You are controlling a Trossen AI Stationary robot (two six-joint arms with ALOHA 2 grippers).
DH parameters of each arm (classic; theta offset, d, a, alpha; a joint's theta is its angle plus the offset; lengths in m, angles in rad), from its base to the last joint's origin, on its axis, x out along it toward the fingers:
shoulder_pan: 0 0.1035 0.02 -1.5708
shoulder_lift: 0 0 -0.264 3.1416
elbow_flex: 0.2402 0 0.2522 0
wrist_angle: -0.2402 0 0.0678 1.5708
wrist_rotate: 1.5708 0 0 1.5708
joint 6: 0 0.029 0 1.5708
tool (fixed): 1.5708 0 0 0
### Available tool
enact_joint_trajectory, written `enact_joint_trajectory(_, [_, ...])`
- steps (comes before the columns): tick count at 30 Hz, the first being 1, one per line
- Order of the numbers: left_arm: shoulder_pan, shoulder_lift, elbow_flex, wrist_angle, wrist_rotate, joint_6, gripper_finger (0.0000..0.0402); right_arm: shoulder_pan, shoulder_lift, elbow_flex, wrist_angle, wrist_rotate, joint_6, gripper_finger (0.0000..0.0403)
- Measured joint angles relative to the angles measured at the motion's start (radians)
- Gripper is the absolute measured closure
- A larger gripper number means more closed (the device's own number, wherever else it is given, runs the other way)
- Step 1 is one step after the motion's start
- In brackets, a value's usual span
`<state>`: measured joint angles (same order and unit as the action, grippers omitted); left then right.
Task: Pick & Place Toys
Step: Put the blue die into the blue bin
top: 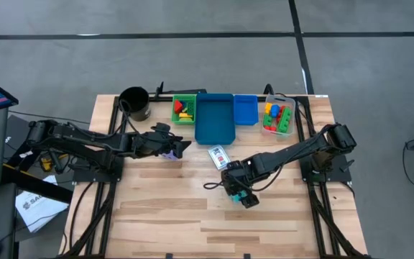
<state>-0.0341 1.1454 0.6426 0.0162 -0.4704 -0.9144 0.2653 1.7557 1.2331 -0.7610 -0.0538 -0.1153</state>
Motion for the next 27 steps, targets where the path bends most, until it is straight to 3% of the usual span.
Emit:
enact_joint_trajectory(5, [0.0,0.0,0.0,0.0,0.0,0.0,0.0117,-0.001,0.0,0.0,0.014,0.051,0.0,0.0003])
enact_joint_trajectory(22, [0.0,0.0,0.0,0.0,0.0,0.0,0.0117,-0.016,-0.003,-0.056,0.062,0.06,0.037,0.0003])
enact_joint_trajectory(27, [0.0,0.0,0.0,0.0,0.0,0.0,0.0117,-0.023,-0.005,-0.056,0.06,0.058,0.06,0.0024])
